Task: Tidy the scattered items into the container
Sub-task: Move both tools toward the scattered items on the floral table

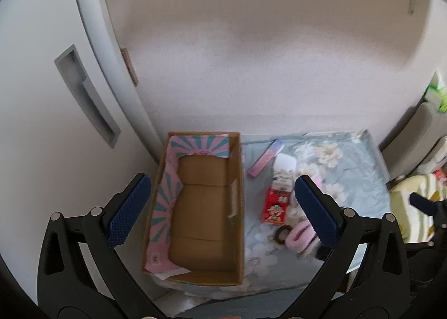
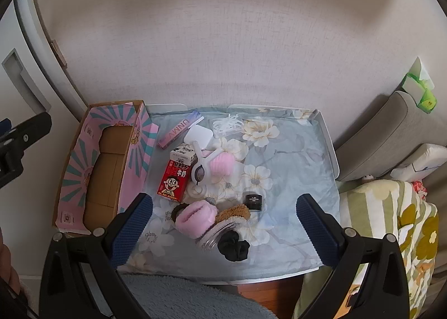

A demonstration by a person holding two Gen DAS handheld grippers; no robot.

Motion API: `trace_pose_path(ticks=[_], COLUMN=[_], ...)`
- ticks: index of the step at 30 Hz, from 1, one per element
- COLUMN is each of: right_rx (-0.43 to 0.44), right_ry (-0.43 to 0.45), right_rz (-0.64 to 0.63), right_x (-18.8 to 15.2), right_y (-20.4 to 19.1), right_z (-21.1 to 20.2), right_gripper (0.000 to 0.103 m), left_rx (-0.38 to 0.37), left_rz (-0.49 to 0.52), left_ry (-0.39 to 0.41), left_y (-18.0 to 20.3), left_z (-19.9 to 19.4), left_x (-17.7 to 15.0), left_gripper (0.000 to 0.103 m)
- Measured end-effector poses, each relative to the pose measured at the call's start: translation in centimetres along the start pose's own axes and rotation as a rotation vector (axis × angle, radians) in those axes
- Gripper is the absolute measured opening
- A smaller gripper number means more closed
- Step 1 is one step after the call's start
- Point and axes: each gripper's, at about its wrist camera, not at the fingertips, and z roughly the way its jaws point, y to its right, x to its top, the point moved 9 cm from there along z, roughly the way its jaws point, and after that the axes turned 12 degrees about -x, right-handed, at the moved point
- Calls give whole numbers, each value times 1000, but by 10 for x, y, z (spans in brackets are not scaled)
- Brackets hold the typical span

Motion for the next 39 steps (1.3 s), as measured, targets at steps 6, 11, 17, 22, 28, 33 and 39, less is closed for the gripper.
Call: trace_pose_path(ticks=[6, 11, 17, 22, 28, 33, 39], right_rx=[-7, -22, -34, -34, -35, -33, -11], right_ry=[4, 8, 10, 0, 0, 8, 30], right_rz=[-7, -22, -28, -26, -29, -26, -1], right_x=[1, 3, 4, 2, 1, 2, 5], right_y=[0, -2, -1, -1, 0, 0, 1], right_z=[-2, -4, -5, -4, -6, -7, -11], right_gripper=[102, 102, 102, 102, 102, 102, 102], left_rx=[27, 24, 39, 52, 61, 79, 52], left_rz=[-6, -11, -5, -28, -48, -55, -63], left_ry=[18, 1, -18, -37, -40, -27, -20], left_y=[-4, -6, -7, -11, -14, -15, -13], left_z=[-5, -1, 0, 3, 3, 0, 0], left_x=[3, 1, -2, -7, -11, -11, -11], left_gripper=[102, 102, 102, 102, 102, 102, 102])
